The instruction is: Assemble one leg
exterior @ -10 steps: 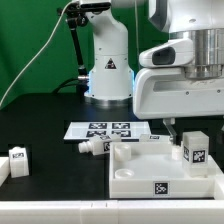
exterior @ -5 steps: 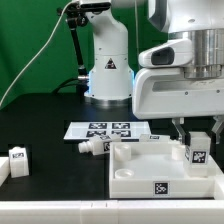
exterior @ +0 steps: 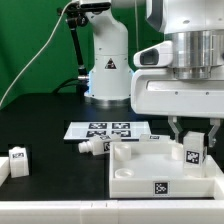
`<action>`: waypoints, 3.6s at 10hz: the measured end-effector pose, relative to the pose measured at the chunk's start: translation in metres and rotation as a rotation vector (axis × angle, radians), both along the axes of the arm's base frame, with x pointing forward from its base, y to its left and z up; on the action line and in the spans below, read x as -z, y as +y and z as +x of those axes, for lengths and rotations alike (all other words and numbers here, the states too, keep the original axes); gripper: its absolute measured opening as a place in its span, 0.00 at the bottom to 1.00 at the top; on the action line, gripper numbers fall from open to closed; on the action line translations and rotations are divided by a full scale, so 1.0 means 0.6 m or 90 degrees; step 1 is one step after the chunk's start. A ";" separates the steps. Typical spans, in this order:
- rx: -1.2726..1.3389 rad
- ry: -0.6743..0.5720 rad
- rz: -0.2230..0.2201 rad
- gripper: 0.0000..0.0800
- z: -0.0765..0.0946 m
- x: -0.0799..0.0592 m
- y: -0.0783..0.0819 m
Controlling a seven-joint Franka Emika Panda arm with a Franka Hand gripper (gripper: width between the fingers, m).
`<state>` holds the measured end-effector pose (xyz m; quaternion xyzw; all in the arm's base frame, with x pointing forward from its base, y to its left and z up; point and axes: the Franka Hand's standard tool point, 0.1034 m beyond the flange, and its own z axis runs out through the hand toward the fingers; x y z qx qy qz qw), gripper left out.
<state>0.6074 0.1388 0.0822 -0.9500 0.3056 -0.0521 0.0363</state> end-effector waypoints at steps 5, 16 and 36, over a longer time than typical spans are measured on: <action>0.314 0.016 0.040 0.36 -0.004 0.000 0.002; -0.184 -0.004 -0.021 0.81 -0.004 0.002 0.001; 0.141 0.009 0.027 0.35 -0.004 0.002 0.004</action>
Offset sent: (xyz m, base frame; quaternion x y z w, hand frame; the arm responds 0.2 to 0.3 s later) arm -0.0011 0.0031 -0.0061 0.0078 -0.0084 0.2343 0.9721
